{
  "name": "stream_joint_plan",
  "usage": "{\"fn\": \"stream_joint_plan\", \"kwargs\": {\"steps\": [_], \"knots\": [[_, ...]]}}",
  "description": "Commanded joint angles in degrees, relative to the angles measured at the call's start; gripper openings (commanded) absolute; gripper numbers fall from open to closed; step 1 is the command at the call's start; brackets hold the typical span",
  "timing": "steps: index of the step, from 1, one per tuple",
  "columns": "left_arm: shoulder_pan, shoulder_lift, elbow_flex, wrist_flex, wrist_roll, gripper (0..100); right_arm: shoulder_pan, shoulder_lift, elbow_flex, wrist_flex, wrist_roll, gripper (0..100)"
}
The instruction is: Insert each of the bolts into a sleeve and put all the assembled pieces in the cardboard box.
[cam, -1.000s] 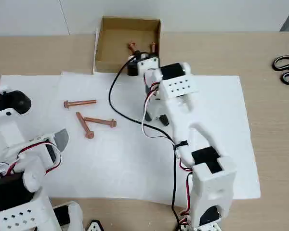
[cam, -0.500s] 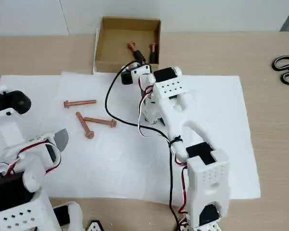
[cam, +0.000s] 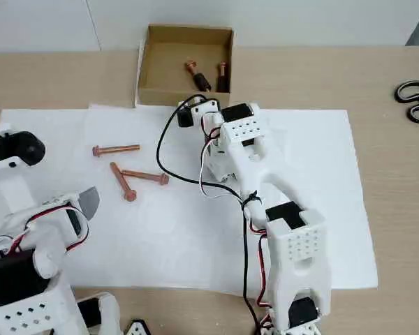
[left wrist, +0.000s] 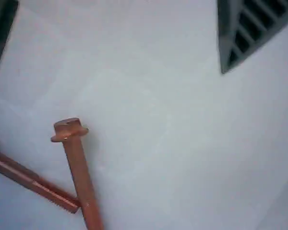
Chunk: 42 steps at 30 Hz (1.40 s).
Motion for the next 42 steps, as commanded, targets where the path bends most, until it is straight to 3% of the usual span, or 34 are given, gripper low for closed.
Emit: {"fn": "stream_joint_plan", "kwargs": {"steps": [1,4,12,20,30,36,42], "knots": [[-0.3,-0.6,-1.5,-0.2,-0.4,28,0.6,1.3,-0.1,-1.6,0.6,8.3],[-0.3,-0.6,-1.5,-0.3,-0.4,28,2.0,2.1,-0.1,-2.2,0.6,0.2],[-0.3,-0.5,-1.5,-0.3,-0.4,28,4.6,0.9,-0.2,0.7,0.5,2.4],[-0.2,-0.5,-1.9,-0.1,-0.4,28,4.3,-13.1,-4.0,12.3,0.5,2.4],[0.0,1.0,-9.8,1.1,-0.9,28,4.4,-27.6,0.3,14.6,0.3,2.4],[3.4,17.1,-15.5,1.1,-1.8,28,4.4,-35.0,5.9,14.5,0.3,2.4],[8.4,35.5,-29.2,1.1,7.0,28,4.5,-38.5,8.6,14.4,0.3,2.4]]}}
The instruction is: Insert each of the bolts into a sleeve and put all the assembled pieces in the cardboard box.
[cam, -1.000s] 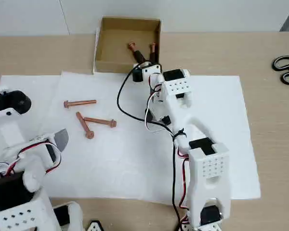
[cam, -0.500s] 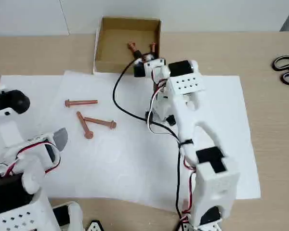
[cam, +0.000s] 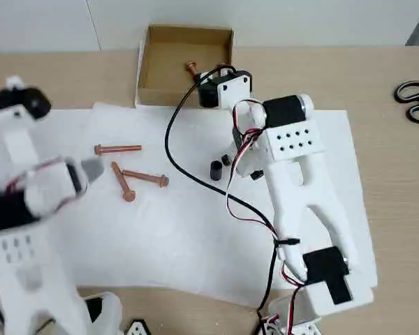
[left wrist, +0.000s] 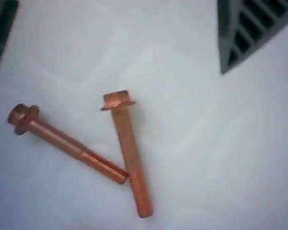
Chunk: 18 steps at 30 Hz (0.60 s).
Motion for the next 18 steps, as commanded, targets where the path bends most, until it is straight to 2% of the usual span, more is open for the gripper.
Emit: {"fn": "stream_joint_plan", "kwargs": {"steps": [1,5,11,18], "knots": [[3.3,10.3,-8.3,0.1,4.0,28,0.6,-4.2,0.4,0.1,0.2,2.4],[7.0,21.5,-10.8,0.0,5.3,28,0.6,-4.4,1.8,0.2,0.1,2.4],[9.0,36.3,-14.6,-6.2,6.1,27,0.6,-4.4,2.5,0.0,0.0,2.4],[9.1,46.6,-22.5,-8.4,16.2,26,0.6,-4.4,2.5,0.1,-1.8,2.4]]}}
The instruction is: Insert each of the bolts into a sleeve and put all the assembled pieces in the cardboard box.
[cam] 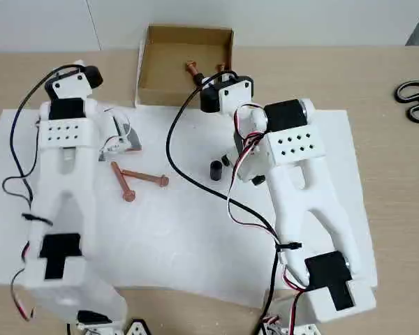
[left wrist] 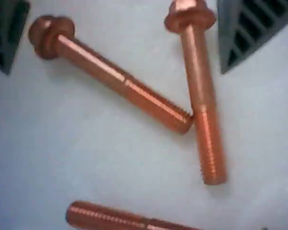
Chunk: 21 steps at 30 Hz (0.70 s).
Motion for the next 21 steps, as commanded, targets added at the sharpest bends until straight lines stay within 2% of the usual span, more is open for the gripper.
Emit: {"fn": "stream_joint_plan", "kwargs": {"steps": [1,3,8,11,21], "knots": [[0.4,2.0,-4.9,-1.1,5.6,26,0.6,-3.5,-0.4,0.2,-1.2,2.4],[-0.4,3.1,-5.1,-1.0,9.4,26,0.6,-3.5,-0.4,0.2,-1.2,2.4],[-1.1,5.2,-5.2,-3.9,11.2,24,0.6,-3.5,-0.4,0.2,-1.2,2.4],[-1.3,7.6,-5.1,-5.6,17.6,19,0.6,-3.4,-0.4,0.1,-1.3,2.4],[-1.2,13.3,-5.3,-14.5,19.4,15,0.6,-3.2,-0.4,0.0,-1.3,2.4]]}}
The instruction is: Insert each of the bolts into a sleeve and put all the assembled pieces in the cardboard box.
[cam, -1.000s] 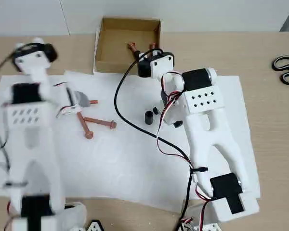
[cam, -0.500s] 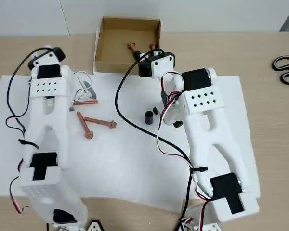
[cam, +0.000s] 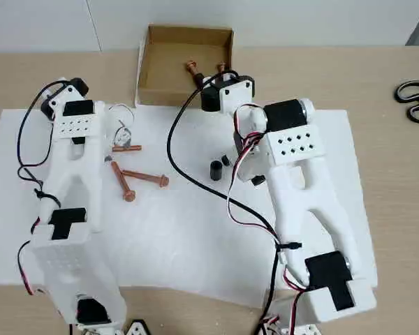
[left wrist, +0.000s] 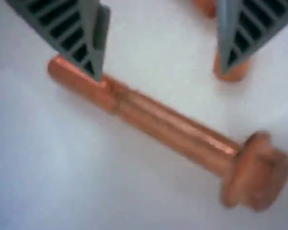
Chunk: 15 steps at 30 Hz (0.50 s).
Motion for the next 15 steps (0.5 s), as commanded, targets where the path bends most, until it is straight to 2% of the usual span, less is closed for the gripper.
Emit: {"fn": "stream_joint_plan", "kwargs": {"steps": [1,15], "knots": [[-0.2,-0.5,-2.6,-3.0,2.2,15,0.6,-3.2,-0.4,0.0,-0.7,2.4],[-0.3,0.0,-2.3,-4.8,3.5,15,0.6,-3.1,-0.4,0.0,-0.7,2.4]]}}
